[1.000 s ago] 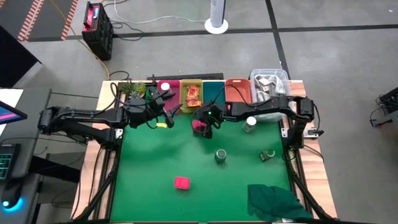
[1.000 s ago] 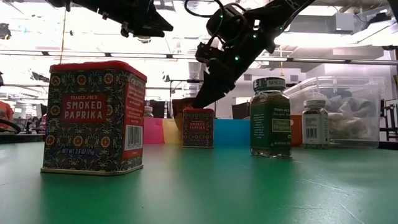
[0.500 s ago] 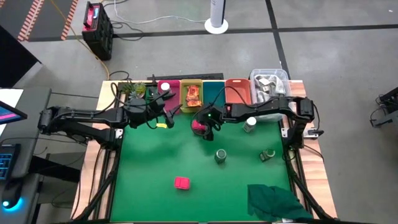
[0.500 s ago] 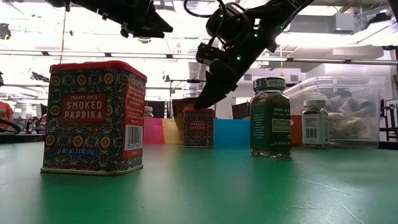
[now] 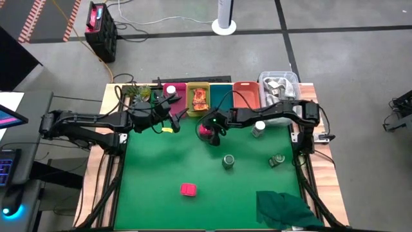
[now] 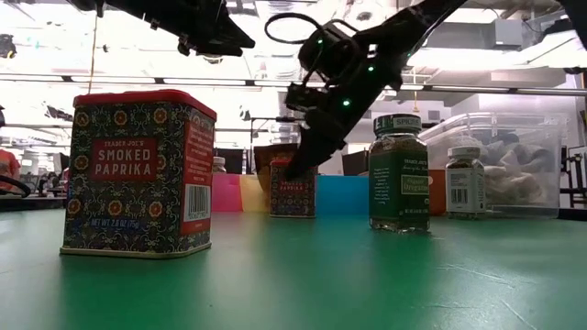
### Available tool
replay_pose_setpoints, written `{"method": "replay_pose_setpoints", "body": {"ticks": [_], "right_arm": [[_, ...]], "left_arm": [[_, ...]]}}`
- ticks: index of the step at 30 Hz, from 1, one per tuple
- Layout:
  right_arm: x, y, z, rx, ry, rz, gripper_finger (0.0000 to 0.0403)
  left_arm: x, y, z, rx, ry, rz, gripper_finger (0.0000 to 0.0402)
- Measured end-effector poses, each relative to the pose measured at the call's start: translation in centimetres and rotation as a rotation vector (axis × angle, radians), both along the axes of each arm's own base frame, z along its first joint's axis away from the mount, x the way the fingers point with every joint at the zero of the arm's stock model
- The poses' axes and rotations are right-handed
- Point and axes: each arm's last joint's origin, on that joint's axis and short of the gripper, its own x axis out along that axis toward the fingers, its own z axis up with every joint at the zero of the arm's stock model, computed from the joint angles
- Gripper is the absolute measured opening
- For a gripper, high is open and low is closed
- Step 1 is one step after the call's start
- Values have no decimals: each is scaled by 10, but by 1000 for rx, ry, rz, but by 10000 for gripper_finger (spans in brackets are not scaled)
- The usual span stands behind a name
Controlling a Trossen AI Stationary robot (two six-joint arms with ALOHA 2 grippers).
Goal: Sort spices by type
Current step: Put the top center red seasoning can into the blue bin
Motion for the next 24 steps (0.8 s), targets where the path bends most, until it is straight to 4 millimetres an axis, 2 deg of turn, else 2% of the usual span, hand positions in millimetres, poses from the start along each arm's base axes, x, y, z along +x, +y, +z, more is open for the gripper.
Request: {"method": "replay_pose_setpoints", "body": {"ticks": [6,16,20,24], "right_arm": [[1,0,-4,6,7,-6,355],[-3,0,0,5,31,-5,230],[-4,-2,11,-1,43,-3,230],[-11,-4,36,-17,47,8,230]], "left_arm": [[0,1,0,5,6,5,249],[0,1,0,8,9,5,249],[0,1,0,8,11,5,249],[0,1,-1,7,16,5,249]]}}
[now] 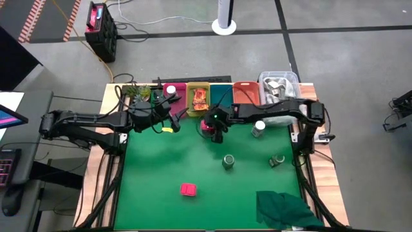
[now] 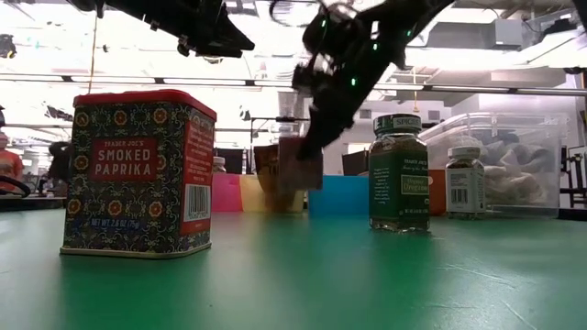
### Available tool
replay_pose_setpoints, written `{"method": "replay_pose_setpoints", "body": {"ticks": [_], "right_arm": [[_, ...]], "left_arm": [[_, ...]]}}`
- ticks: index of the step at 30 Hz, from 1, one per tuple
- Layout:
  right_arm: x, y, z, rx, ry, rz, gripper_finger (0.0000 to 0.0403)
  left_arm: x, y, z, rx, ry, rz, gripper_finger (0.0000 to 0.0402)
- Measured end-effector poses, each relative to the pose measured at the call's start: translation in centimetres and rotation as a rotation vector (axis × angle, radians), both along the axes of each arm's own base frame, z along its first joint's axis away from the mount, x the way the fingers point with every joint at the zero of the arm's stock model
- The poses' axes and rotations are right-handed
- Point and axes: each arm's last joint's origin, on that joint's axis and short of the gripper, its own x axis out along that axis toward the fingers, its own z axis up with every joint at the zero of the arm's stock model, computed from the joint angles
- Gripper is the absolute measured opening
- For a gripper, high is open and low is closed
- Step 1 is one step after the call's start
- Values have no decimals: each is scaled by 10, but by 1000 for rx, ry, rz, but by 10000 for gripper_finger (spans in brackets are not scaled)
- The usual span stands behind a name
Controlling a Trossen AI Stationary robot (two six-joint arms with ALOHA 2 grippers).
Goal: Sort spices by type
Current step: Put the top center red seasoning can into the blue bin
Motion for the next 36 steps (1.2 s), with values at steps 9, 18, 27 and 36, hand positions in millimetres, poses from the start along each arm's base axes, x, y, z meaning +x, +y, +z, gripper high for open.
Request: {"method": "replay_pose_setpoints", "body": {"ticks": [9,18,27,36], "right_arm": [[-38,-12,62,-44,-86,-43,233],[-56,-67,67,-198,-117,-302,236],[-65,-141,16,-135,-120,-367,236],[-76,-165,-1,-72,-98,-259,235]], "left_arm": [[0,0,0,3,2,0,249],[0,0,0,10,7,-1,249],[0,0,1,11,2,-1,249],[0,0,0,26,15,-3,249]]}}
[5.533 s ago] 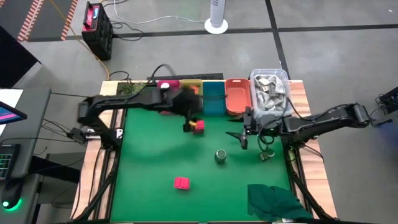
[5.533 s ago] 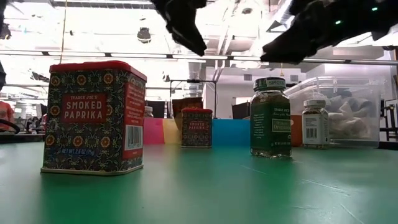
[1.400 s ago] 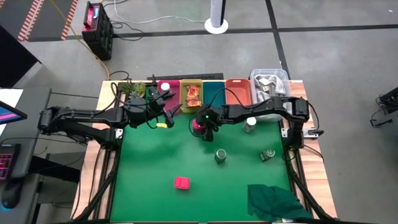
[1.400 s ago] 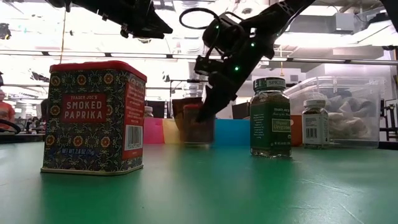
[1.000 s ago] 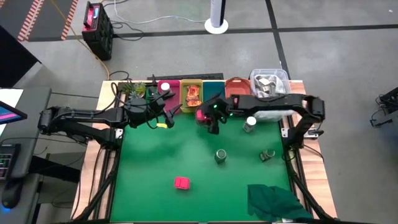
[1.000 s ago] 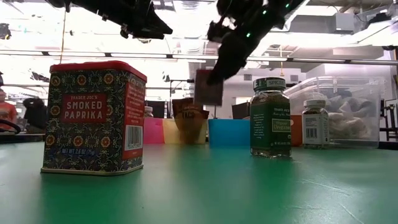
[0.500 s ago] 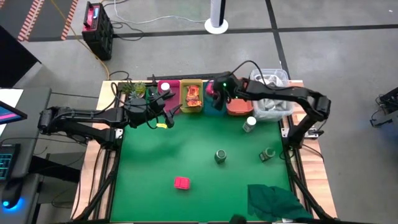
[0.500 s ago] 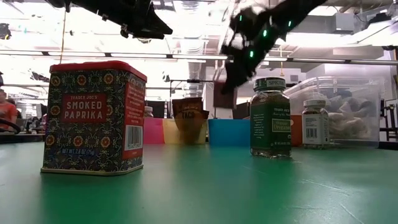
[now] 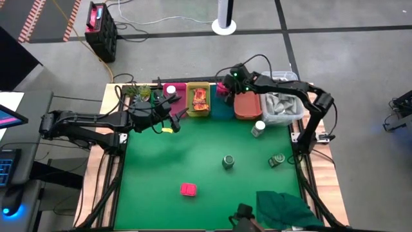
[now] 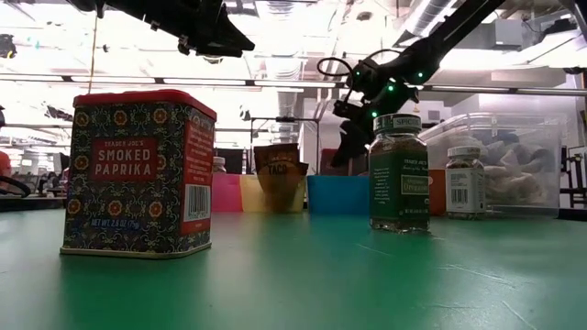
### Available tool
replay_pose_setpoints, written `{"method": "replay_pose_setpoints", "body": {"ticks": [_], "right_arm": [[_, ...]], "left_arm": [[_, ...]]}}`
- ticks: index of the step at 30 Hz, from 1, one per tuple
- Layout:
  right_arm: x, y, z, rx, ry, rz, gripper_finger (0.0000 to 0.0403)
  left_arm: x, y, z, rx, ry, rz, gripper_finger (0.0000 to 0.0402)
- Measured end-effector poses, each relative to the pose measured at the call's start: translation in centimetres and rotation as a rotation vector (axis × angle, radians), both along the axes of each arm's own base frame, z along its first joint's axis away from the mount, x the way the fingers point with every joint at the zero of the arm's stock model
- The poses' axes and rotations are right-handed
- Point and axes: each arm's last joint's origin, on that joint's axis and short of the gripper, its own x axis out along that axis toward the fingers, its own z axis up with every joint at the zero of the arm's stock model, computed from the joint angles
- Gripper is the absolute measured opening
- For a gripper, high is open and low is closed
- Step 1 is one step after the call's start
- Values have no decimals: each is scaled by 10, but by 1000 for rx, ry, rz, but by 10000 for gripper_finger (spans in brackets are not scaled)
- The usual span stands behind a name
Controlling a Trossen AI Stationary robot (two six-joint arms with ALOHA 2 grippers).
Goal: Sort spices by type
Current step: Put the top center red seasoning can into the blue bin
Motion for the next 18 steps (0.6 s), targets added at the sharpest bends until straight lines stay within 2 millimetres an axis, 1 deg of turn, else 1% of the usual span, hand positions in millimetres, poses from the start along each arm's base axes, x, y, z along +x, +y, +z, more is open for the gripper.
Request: {"method": "replay_pose_setpoints", "body": {"ticks": [7,11,14,18], "right_arm": [[3,2,-2,-63,24,118,235],[2,0,-1,-75,20,115,235],[-1,-3,-2,-66,29,105,235],[0,-3,-2,-65,28,105,246]], "left_arm": [[0,0,0,5,2,-12,249],[1,-1,0,2,2,-57,249],[1,-2,0,2,1,-60,249],[1,-1,0,2,2,-59,249]]}}
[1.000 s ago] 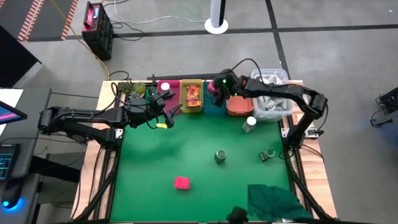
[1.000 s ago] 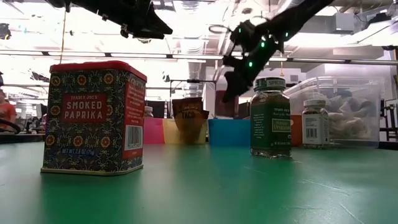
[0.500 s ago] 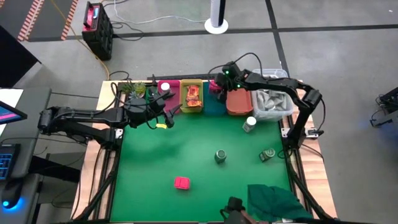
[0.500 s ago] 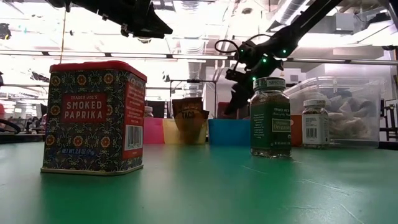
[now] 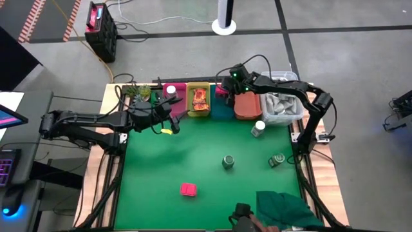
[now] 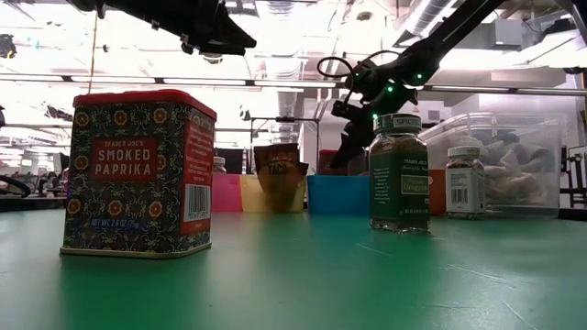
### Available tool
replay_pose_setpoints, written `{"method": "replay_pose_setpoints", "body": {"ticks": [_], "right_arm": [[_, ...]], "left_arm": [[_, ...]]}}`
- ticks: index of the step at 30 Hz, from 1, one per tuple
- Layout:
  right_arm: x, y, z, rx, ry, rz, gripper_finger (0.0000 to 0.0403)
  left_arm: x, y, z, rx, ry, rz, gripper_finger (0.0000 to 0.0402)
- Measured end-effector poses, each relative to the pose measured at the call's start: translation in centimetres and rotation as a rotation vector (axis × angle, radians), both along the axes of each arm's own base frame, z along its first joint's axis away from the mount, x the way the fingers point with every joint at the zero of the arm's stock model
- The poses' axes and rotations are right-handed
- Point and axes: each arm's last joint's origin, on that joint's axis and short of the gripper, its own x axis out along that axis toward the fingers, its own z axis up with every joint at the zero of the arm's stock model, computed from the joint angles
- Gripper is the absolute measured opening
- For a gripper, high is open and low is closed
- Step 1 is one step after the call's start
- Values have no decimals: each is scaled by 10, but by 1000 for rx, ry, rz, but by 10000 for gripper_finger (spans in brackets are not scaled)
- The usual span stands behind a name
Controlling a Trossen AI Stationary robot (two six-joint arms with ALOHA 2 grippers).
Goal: Sort spices by type
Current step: Put the top center red seasoning can into the blue bin
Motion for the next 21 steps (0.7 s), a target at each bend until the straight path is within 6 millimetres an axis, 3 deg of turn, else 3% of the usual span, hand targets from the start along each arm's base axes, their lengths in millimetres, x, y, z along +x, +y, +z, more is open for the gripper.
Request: {"method": "replay_pose_setpoints", "body": {"ticks": [6,21], "right_arm": [[-1,0,-1,9,6,-3,267],[1,-1,1,-15,-16,1,271]], "left_arm": [[0,0,0,8,10,-1,249],[0,0,0,12,10,0,249]]}}
